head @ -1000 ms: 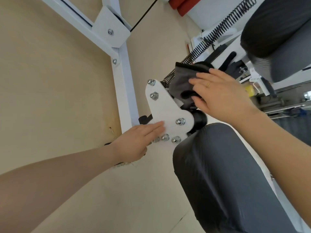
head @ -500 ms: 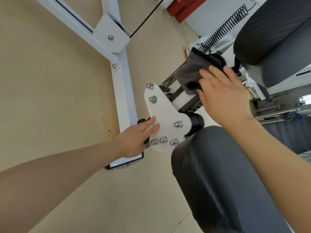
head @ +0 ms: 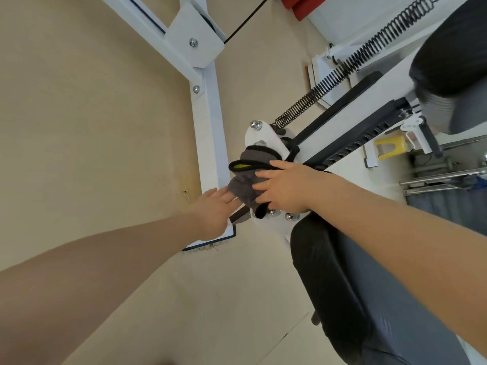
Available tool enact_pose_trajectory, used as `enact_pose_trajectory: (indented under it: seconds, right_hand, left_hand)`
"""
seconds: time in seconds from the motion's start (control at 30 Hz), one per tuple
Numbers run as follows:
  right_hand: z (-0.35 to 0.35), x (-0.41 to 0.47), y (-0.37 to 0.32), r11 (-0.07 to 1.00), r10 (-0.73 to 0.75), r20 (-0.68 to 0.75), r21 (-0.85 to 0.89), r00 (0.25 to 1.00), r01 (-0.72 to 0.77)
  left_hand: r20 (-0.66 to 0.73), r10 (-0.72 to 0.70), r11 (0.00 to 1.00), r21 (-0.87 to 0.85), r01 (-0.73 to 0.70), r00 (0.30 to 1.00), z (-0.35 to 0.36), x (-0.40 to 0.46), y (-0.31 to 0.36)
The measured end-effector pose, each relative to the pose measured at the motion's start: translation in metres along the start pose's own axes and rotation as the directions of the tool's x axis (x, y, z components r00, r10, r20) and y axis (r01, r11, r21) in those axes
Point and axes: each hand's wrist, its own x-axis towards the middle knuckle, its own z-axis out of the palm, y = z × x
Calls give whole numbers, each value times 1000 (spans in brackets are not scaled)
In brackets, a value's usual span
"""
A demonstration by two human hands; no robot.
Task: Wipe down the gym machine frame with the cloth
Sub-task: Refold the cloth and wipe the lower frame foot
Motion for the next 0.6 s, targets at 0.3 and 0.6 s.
enact_pose_trajectory:
  seconds: [0.3,0.6]
  right_hand:
    - [-22,-36,27,983,167,-14,-82,986,-167]
    - [-29,51,-20,985,172,209,-67,963,-161]
  left_hand:
    - [226,-78,989,-102,103,971,15,-4,-24]
    - [307,-32,932,-335,140,951,46,1,-8]
